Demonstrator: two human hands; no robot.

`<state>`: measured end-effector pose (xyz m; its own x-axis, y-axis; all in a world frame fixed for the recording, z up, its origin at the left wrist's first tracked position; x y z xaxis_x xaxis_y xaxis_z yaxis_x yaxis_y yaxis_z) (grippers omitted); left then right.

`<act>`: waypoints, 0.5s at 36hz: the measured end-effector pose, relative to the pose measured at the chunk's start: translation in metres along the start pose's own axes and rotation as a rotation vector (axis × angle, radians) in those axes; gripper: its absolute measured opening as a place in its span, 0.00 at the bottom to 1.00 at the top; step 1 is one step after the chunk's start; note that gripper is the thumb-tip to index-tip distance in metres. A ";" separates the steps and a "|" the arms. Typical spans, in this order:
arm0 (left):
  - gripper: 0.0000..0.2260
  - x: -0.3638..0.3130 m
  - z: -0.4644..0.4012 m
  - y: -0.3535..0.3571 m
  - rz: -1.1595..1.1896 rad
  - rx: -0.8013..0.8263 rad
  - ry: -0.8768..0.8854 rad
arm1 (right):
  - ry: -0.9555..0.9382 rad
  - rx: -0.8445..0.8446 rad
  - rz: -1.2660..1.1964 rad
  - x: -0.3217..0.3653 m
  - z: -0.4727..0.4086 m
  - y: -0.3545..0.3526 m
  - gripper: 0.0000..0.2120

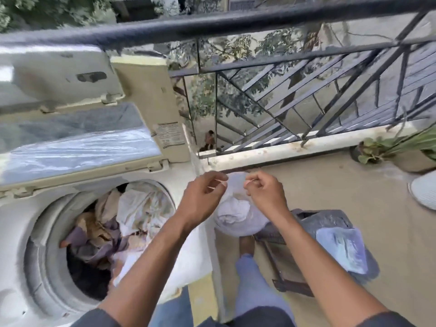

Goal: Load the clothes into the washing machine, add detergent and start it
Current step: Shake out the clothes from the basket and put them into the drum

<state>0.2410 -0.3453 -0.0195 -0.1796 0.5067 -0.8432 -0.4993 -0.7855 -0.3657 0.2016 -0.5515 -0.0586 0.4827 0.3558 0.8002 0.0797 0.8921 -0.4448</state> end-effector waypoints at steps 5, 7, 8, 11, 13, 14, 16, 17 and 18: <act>0.08 0.007 -0.051 0.060 -0.093 0.077 -0.084 | 0.063 0.074 0.109 -0.042 -0.046 -0.016 0.09; 0.08 0.021 -0.069 0.083 -0.108 0.102 -0.172 | 0.100 0.110 0.124 -0.067 -0.067 -0.015 0.07; 0.10 0.030 -0.078 0.095 -0.110 0.117 -0.224 | 0.122 0.132 0.144 -0.082 -0.078 -0.013 0.06; 0.21 0.064 -0.103 0.129 -0.148 0.157 -0.370 | 0.181 0.212 0.228 -0.128 -0.108 -0.002 0.05; 0.24 0.090 -0.119 0.151 -0.170 0.190 -0.443 | 0.230 0.269 0.257 -0.163 -0.127 0.010 0.06; 0.24 0.100 -0.125 0.160 -0.174 0.199 -0.473 | 0.249 0.296 0.273 -0.179 -0.136 0.016 0.07; 0.21 0.125 -0.140 0.179 -0.195 0.232 -0.524 | 0.273 0.343 0.319 -0.214 -0.155 0.029 0.09; 0.20 0.139 -0.147 0.189 -0.208 0.251 -0.550 | 0.280 0.364 0.339 -0.232 -0.165 0.036 0.08; 0.20 0.155 -0.154 0.197 -0.219 0.260 -0.571 | 0.291 0.385 0.352 -0.249 -0.174 0.044 0.08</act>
<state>0.2453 -0.4767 -0.2832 -0.4359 0.8097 -0.3929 -0.7506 -0.5679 -0.3376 0.2367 -0.6499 -0.3475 0.6460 0.6061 0.4640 -0.4241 0.7904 -0.4420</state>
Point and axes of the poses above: each hand's wrist, its own z-axis away from the middle knuckle, its own y-axis out of the palm, x = y × z, the point moved 8 cm from there along -z, towards the middle knuckle, and after that the axes turned 6 degrees about x, right-handed, at the moved point
